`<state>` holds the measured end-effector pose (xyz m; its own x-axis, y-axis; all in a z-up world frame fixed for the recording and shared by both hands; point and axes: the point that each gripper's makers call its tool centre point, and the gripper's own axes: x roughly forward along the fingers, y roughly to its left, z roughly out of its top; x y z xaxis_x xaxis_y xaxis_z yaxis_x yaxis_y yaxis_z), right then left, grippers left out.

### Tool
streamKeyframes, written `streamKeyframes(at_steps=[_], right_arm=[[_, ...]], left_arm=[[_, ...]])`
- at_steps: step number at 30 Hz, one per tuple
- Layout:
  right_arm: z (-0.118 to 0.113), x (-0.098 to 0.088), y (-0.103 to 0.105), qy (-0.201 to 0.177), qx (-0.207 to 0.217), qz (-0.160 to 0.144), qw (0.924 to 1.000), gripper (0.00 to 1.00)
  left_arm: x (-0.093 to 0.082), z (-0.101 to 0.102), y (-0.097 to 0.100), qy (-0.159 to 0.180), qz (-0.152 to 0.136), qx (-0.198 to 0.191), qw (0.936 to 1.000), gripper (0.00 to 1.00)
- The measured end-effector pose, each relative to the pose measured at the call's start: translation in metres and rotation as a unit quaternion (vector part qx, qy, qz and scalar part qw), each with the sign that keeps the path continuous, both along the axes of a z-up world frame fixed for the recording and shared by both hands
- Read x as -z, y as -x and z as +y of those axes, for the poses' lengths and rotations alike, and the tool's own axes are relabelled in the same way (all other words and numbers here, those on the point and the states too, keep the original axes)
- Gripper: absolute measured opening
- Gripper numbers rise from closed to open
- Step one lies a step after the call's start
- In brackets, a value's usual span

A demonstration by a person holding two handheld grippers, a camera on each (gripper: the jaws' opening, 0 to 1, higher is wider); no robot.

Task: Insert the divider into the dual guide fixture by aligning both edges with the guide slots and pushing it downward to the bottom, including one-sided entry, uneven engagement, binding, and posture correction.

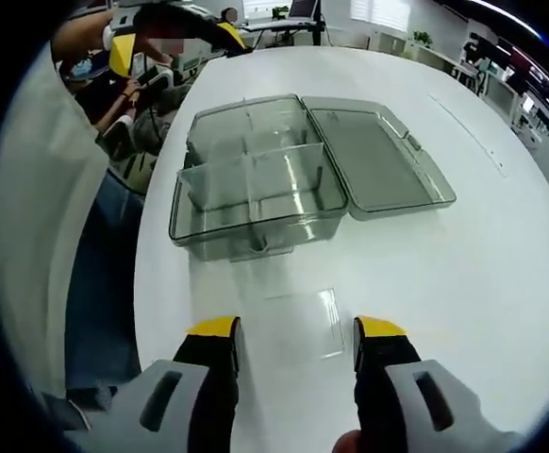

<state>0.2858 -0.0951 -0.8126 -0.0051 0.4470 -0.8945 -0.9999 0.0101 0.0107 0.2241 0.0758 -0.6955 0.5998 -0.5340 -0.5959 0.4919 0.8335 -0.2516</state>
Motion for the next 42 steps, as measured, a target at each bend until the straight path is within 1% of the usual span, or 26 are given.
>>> streamKeyframes(at_steps=[10, 20, 25, 32, 42], right_arm=[[-0.004, 0.006, -0.002, 0.016, -0.013, -0.005, 0.9998, 0.45], [-0.005, 0.010, -0.004, 0.022, -0.019, -0.005, 0.9996, 0.45], [-0.004, 0.009, -0.006, 0.024, -0.022, -0.007, 0.9994, 0.43], [-0.002, 0.009, -0.007, 0.035, -0.042, -0.016, 0.9984, 0.44], [-0.002, 0.010, -0.007, 0.056, -0.056, -0.011, 0.9968, 0.43]], left_arm=[[-0.001, 0.001, 0.000, -0.001, 0.000, -0.003, 1.0000, 0.72], [0.001, 0.002, 0.001, 0.000, 0.001, -0.006, 1.0000, 0.72], [0.001, 0.003, 0.002, 0.000, 0.001, -0.008, 1.0000, 0.72], [0.000, 0.004, 0.003, 0.000, 0.000, -0.010, 0.9999, 0.72], [0.000, 0.005, 0.004, 0.001, 0.001, -0.012, 0.9999, 0.72]])
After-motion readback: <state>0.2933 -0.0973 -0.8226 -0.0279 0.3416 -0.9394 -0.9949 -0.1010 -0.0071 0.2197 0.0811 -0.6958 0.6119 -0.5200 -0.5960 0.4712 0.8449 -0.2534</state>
